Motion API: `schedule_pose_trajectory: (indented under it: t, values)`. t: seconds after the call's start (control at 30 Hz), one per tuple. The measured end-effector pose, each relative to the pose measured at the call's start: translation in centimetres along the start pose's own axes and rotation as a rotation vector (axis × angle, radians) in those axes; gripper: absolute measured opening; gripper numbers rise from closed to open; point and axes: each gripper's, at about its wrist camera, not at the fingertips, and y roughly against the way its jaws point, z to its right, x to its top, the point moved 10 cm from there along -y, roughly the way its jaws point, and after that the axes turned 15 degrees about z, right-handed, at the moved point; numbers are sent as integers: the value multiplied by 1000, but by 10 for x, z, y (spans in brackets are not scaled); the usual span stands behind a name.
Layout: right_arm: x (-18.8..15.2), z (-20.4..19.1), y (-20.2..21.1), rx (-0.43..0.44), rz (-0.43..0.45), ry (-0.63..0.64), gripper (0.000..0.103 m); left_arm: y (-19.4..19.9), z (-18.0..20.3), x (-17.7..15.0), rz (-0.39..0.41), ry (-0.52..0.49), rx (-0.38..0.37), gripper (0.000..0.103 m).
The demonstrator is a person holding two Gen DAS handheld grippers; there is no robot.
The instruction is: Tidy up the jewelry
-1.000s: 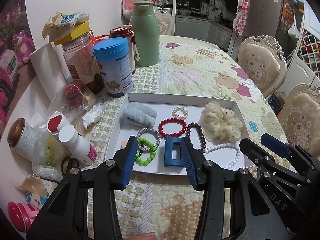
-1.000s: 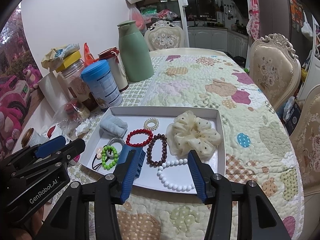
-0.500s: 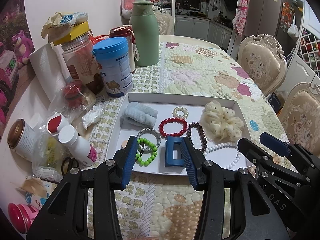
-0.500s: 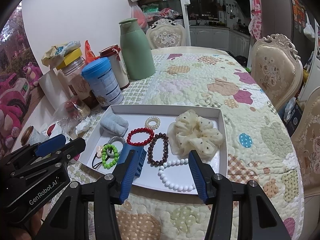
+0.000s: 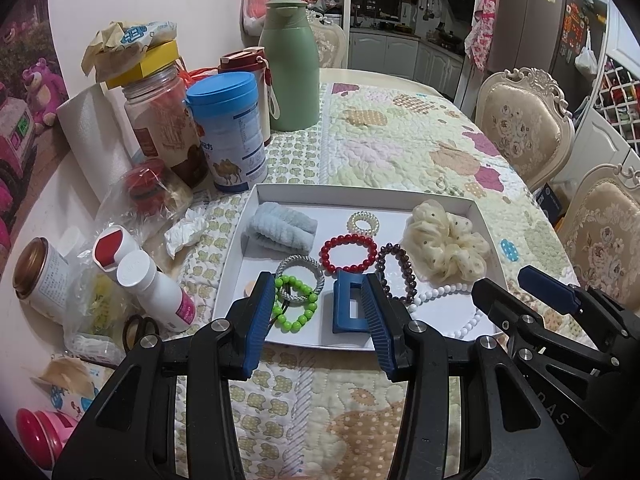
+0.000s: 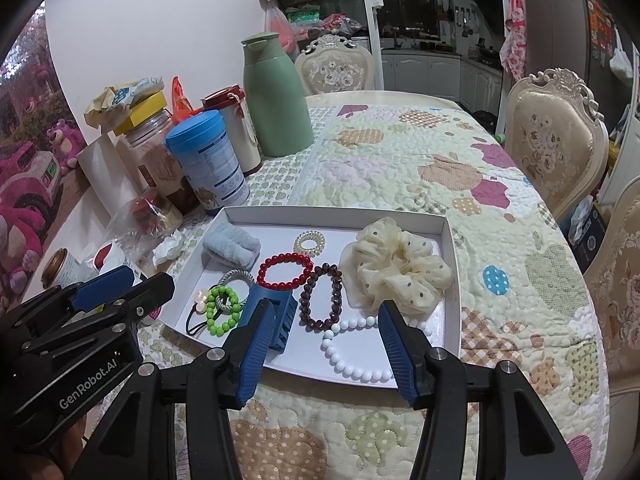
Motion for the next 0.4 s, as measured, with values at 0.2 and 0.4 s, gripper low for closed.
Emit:
schedule_pose_trajectory:
  t: [0.2, 0.4]
  values:
    - [-2, 1, 1, -2, -2, -1, 53, -2, -1, -2, 6, -9, -11, 44]
    - [-12, 19, 3, -10, -9, -21, 54, -2, 0, -3, 15, -18, -24, 44]
